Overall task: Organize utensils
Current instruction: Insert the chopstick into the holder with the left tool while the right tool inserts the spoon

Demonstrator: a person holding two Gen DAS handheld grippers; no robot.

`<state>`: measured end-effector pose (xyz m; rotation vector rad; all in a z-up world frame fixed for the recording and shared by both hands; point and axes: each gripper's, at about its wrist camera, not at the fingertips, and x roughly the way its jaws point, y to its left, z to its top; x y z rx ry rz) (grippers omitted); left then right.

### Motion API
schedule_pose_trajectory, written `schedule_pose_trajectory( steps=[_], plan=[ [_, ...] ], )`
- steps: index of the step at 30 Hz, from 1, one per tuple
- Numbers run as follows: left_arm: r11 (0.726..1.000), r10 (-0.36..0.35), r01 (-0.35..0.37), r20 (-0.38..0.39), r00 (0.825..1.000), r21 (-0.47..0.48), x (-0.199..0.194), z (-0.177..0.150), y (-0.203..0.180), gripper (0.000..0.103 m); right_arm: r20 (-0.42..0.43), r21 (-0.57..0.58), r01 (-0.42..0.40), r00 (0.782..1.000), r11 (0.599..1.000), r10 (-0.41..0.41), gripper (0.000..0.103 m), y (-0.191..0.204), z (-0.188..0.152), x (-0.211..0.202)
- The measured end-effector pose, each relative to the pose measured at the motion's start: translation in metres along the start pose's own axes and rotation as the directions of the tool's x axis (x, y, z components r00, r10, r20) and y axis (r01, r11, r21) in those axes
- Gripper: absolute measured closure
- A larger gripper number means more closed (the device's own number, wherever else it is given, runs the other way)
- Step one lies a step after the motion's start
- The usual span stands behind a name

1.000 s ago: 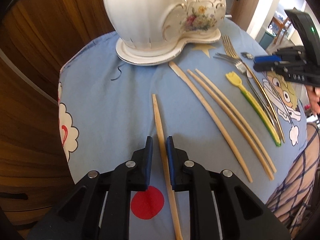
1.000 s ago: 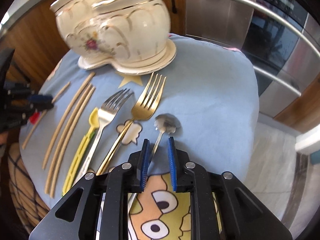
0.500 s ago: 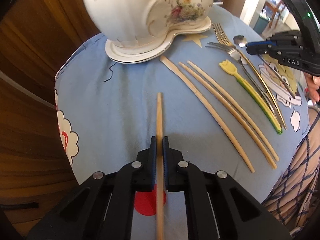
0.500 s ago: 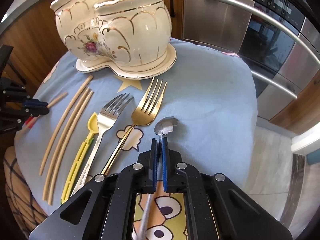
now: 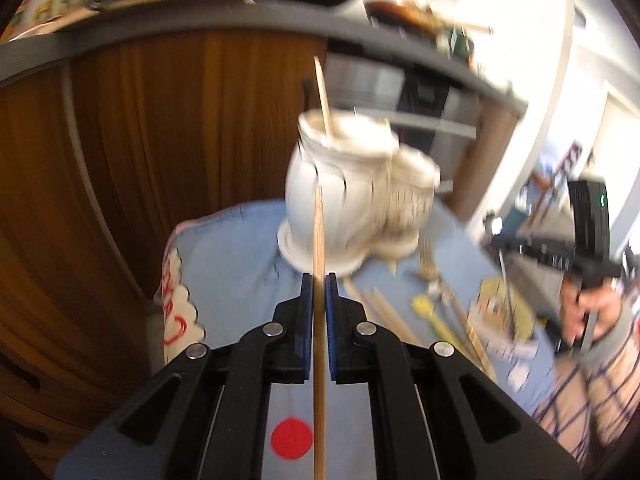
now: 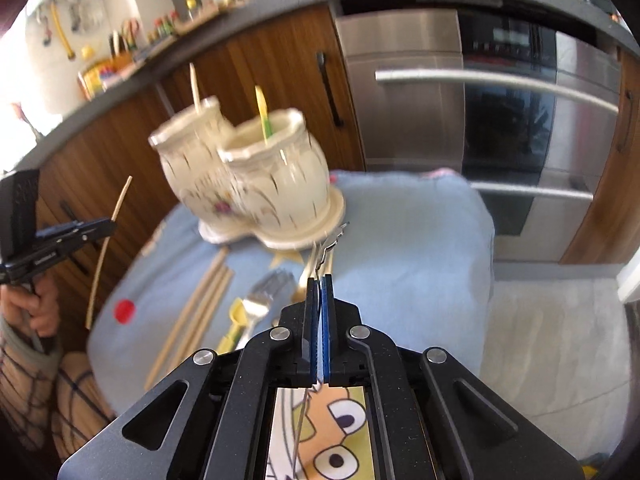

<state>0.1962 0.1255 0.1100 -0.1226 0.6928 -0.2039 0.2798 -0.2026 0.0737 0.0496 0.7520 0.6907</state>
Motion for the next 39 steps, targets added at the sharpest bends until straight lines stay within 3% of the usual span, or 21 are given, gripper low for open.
schedule_pose_trajectory(
  steps=[6, 14, 25, 31, 39],
  plan=[
    [0.998, -0.010, 0.020, 0.166, 0.986, -0.059, -0.019, 0.010, -0.001, 0.097, 0.106, -0.041, -0.002, 0.994, 0.999, 0.006, 0.100, 0.011, 0.012, -0.021],
    [0.999, -0.005, 0.018, 0.366, 0.931, -0.032, -0.036, 0.041, -0.020, 0.097, 0.284, -0.071, 0.006, 0.959, 0.997, 0.015, 0.100, 0.023, 0.050, -0.038],
    [0.999, -0.018, 0.039, 0.463, 0.886, -0.036, -0.018, 0.081, -0.028, 0.097, 0.419, -0.074, -0.018, 0.907, 0.997, 0.047, 0.100, 0.029, 0.105, -0.020],
    [0.999, 0.008, 0.012, 0.547, 0.837, -0.033, -0.011, 0.110, -0.031, 0.097, 0.488, -0.104, 0.003, 0.871, 0.995, 0.048, 0.100, 0.042, 0.127, -0.016],
    [0.999, 0.035, -0.032, 0.616, 0.787, -0.016, 0.004, 0.127, -0.039, 0.097, 0.520, -0.109, 0.002, 0.852, 0.994, 0.055, 0.100, 0.046, 0.140, -0.003]
  ],
)
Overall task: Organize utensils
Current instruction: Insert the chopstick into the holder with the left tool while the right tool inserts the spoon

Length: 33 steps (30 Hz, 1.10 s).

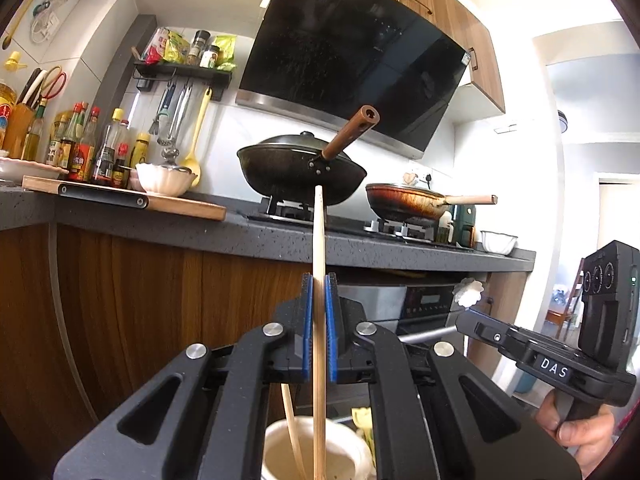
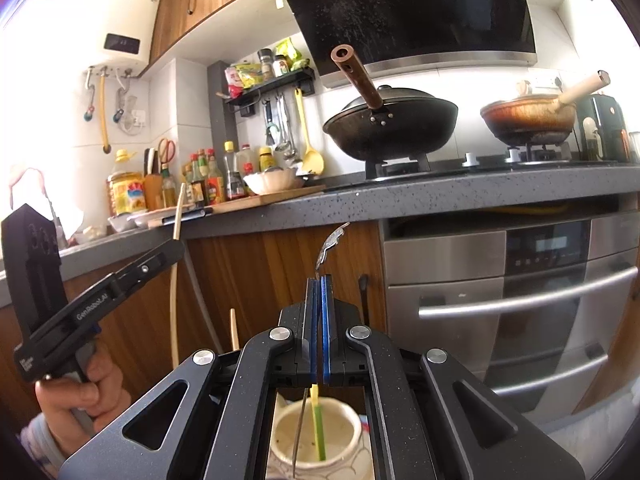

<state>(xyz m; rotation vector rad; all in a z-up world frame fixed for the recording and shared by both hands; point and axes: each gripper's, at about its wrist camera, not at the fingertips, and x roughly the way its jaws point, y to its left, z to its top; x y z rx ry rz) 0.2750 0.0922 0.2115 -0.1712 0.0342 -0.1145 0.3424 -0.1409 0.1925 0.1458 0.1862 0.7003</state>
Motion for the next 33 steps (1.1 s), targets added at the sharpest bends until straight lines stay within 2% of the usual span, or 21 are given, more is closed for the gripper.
schedule_pose_trajectory(
  steps=[4, 6, 12, 17, 23, 33],
  plan=[
    [0.999, -0.005, 0.007, 0.062, 0.998, -0.038, 0.004, -0.001, 0.009, 0.097, 0.017, -0.006, 0.018, 1.000, 1.000, -0.018, 0.100, 0.001, -0.001, 0.007],
    [0.999, 0.021, -0.018, 0.081, 0.997, -0.037, 0.007, -0.005, 0.011, 0.097, 0.015, -0.024, 0.036, 0.999, 0.999, -0.035, 0.100, 0.004, -0.004, 0.012],
    [0.998, 0.046, -0.045, 0.011, 0.999, -0.053, 0.019, -0.026, 0.021, 0.097, 0.015, -0.059, 0.070, 0.997, 0.996, -0.069, 0.100, 0.007, -0.014, 0.022],
    [0.999, 0.052, -0.053, -0.048, 0.997, -0.012, 0.019, -0.043, 0.014, 0.097, -0.016, -0.080, 0.080, 0.997, 0.994, -0.082, 0.100, 0.006, -0.027, 0.031],
    [0.997, 0.081, -0.078, -0.138, 0.987, 0.024, 0.015, -0.060, 0.009, 0.097, -0.093, -0.122, 0.073, 0.992, 0.990, -0.085, 0.100, 0.008, -0.045, 0.038],
    [0.993, 0.117, -0.106, -0.230, 0.966, 0.060, 0.022, -0.068, 0.008, 0.097, -0.199, -0.182, 0.065, 0.975, 0.981, -0.102, 0.100, 0.015, -0.069, 0.049]
  ],
)
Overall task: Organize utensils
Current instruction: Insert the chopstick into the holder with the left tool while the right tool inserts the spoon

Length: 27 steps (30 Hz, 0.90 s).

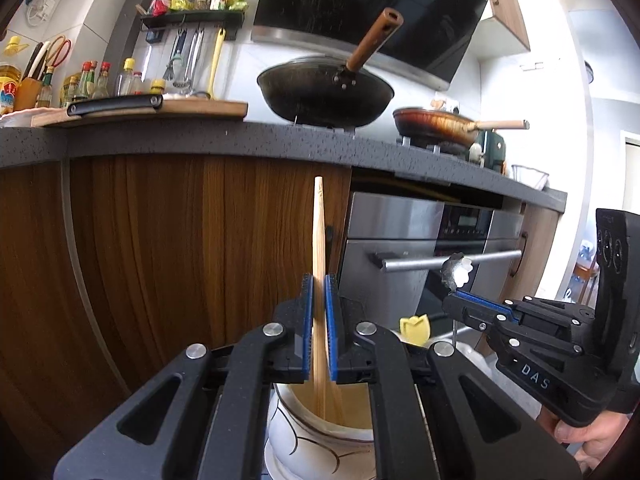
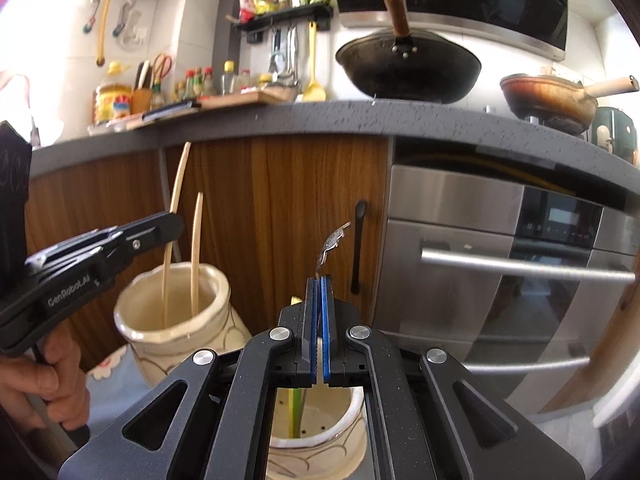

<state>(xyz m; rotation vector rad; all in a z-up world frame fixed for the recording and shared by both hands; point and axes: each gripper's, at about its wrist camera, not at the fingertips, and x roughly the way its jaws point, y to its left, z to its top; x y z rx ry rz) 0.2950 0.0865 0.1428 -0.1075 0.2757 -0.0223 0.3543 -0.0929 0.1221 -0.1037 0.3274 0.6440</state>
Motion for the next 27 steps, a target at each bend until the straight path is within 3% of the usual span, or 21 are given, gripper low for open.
schedule_pose_trajectory(
  steps=[9, 14, 16, 18, 22, 27],
  plan=[
    [1.000, 0.028, -0.027, -0.055, 0.998, 0.002, 0.009, -0.004, 0.002, 0.097, -0.037, 0.012, -0.012, 0.999, 1.000, 0.012, 0.100, -0.001, -0.003, 0.007],
    [1.000, 0.027, -0.027, -0.053, 0.998, 0.005, 0.006, -0.004, 0.001, 0.091, -0.043, 0.028, -0.015, 0.999, 0.999, 0.016, 0.100, -0.005, -0.002, 0.008],
    [1.000, 0.030, -0.029, -0.044, 0.999, 0.006, 0.004, -0.003, 0.001, 0.069, -0.042, 0.028, -0.014, 0.999, 1.000, 0.015, 0.097, -0.005, -0.002, 0.008],
    [0.999, 0.039, -0.038, -0.028, 0.999, 0.013, 0.000, -0.002, -0.001, 0.059, -0.038, 0.026, -0.013, 0.999, 1.000, 0.014, 0.091, -0.005, -0.001, 0.006],
    [0.999, 0.032, -0.031, -0.012, 0.999, 0.016, -0.007, 0.000, -0.001, 0.059, -0.029, 0.028, -0.010, 1.000, 1.000, 0.011, 0.086, -0.007, 0.000, 0.001],
    [1.000, 0.025, -0.025, 0.006, 1.000, 0.010, -0.017, 0.005, 0.004, 0.059, 0.000, 0.020, -0.005, 1.000, 1.000, 0.005, 0.067, -0.009, 0.001, -0.012]
  ],
)
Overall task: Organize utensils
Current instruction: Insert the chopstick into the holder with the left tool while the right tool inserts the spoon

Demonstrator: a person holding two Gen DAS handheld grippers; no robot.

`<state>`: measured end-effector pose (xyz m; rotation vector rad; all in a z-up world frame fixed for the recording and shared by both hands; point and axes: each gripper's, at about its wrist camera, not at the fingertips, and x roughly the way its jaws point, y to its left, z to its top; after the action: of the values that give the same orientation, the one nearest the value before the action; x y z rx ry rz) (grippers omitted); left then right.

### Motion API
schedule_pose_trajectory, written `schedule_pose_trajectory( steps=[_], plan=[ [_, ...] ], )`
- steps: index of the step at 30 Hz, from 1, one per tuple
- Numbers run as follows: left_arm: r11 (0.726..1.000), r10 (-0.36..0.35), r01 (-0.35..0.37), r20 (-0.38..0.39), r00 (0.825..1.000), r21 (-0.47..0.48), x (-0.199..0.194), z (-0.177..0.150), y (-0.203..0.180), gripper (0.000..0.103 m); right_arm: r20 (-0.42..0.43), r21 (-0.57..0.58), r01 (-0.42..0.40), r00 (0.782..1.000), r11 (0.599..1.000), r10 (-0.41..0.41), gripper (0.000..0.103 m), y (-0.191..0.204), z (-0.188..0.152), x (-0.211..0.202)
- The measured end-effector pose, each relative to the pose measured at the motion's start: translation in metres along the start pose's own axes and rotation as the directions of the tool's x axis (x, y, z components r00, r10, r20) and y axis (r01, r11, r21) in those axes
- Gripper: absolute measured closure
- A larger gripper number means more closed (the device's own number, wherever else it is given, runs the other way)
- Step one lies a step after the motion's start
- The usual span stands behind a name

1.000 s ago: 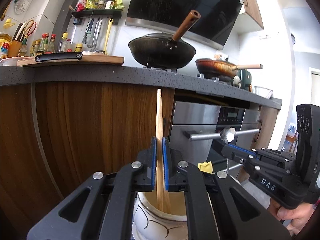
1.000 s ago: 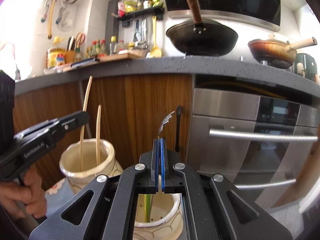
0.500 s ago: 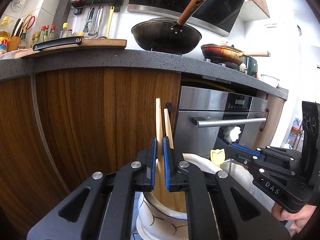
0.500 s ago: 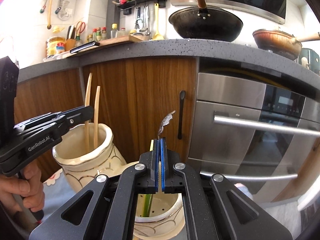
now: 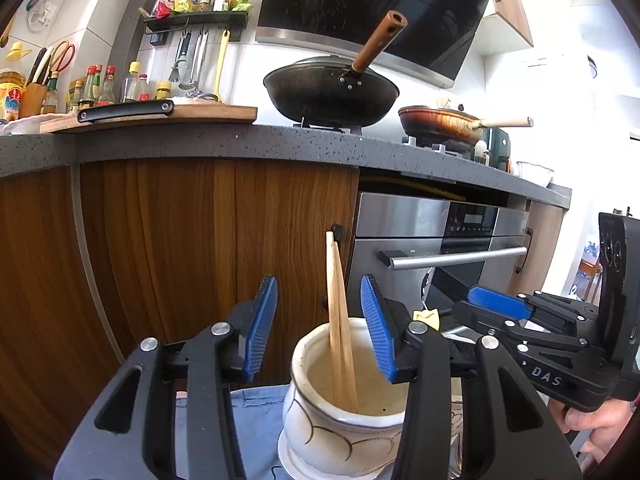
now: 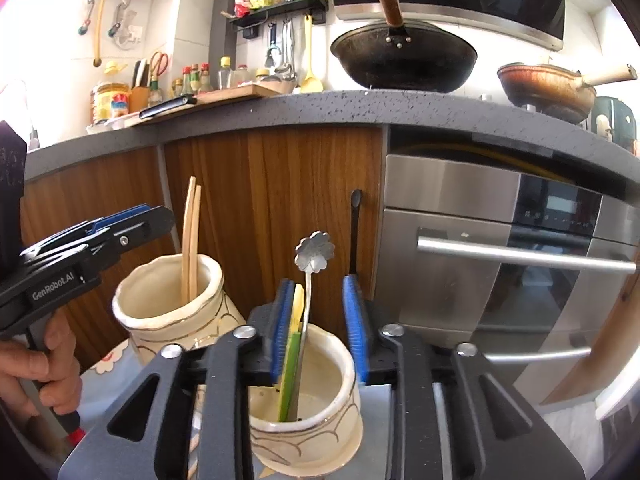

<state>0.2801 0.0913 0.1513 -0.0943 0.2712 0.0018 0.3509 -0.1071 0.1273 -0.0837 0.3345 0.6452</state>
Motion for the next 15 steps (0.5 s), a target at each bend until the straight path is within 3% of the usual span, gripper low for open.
schedule_pose_trajectory(
  steps=[1, 6, 9, 12, 15],
  plan=[
    [1.000, -0.001, 0.001, 0.003, 1.000, -0.004, -0.002, 0.000, 0.002, 0.057, 0.006, -0.003, 0.003, 1.000, 1.000, -0.003, 0.065, 0.000, 0.000, -0.004],
    [0.999, 0.003, -0.003, 0.000, 1.000, -0.039, -0.008, 0.000, 0.016, 0.050, 0.043, 0.002, 0.006, 0.999, 1.000, -0.006, 0.031, -0.005, 0.000, -0.024],
    [0.999, 0.018, -0.017, 0.003, 1.000, -0.051, -0.015, 0.000, 0.023, 0.041, 0.056, 0.013, 0.006, 0.998, 1.000, -0.007, 0.018, -0.008, -0.003, -0.038],
    [0.998, 0.018, -0.017, 0.007, 1.000, -0.061, -0.024, -0.002, 0.028, 0.035, 0.052, 0.030, -0.002, 0.999, 1.000, 0.000, 0.008, -0.011, -0.010, -0.050],
    [0.998, 0.014, -0.014, 0.002, 1.000, -0.067, -0.037, -0.007, 0.030, 0.026, 0.023, 0.039, -0.006, 1.000, 0.999, 0.005, 0.006, -0.011, -0.018, -0.057]
  ],
)
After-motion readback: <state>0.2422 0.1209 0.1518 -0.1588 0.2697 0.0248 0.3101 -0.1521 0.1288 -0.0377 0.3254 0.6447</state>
